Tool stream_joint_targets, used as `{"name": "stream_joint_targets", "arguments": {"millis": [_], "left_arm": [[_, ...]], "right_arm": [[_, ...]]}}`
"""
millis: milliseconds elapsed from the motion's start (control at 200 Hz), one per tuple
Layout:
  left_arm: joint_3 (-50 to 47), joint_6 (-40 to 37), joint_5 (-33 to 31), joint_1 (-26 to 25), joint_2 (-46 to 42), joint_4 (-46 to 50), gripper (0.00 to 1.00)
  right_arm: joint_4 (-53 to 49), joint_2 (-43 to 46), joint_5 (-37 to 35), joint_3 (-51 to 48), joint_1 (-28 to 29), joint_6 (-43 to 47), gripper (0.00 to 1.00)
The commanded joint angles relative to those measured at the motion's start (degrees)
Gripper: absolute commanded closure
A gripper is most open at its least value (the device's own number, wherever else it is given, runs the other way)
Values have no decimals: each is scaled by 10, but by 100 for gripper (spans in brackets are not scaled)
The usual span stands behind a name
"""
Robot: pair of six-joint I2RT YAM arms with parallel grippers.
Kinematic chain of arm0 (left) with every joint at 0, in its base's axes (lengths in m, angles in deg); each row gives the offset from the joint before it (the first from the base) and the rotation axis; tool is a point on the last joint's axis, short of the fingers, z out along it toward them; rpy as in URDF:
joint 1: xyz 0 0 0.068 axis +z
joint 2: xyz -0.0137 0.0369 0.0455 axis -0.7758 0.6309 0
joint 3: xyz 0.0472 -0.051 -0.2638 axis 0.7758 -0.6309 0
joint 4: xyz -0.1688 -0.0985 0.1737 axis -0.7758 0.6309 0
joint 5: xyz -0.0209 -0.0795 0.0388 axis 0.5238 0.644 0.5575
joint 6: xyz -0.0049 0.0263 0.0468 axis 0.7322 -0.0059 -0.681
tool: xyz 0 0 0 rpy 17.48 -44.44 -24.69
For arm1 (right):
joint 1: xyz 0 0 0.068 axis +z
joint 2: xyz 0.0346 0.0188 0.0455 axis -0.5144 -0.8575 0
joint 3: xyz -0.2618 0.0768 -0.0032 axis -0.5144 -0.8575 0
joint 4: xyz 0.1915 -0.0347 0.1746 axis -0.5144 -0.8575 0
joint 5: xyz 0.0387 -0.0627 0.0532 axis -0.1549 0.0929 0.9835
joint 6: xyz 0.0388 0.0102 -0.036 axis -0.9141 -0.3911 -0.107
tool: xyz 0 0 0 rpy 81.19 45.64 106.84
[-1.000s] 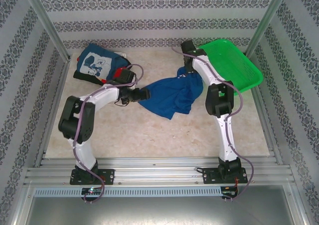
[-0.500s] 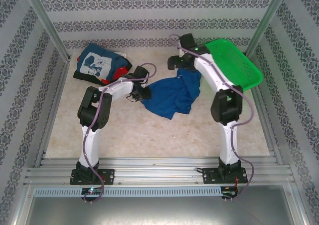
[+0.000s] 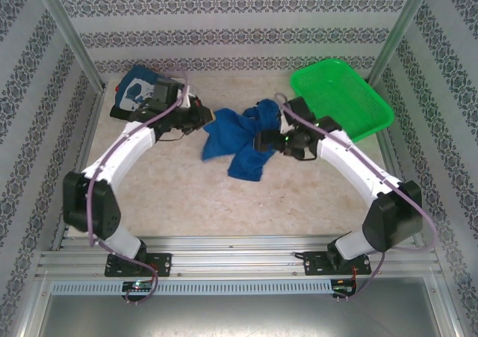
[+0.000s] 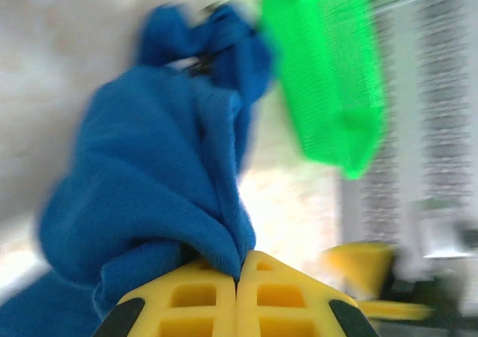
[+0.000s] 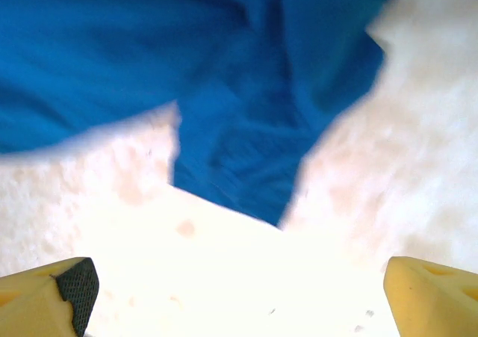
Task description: Fold and stack the t-shirts
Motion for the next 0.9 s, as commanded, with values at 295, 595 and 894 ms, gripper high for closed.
{"name": "stream_joint_targets", "arguments": {"millis": [295, 595, 894], "left_arm": [[-138, 94, 64, 5, -64, -102, 100], [-191, 65, 9, 28, -131, -35, 100], [-231, 49, 1, 50, -164, -19, 100]], "right_arm": [[191, -136, 19, 16, 1, -128, 13], [121, -269, 65, 168, 27, -106, 26], [114, -293, 34, 144, 51, -116, 44]]}}
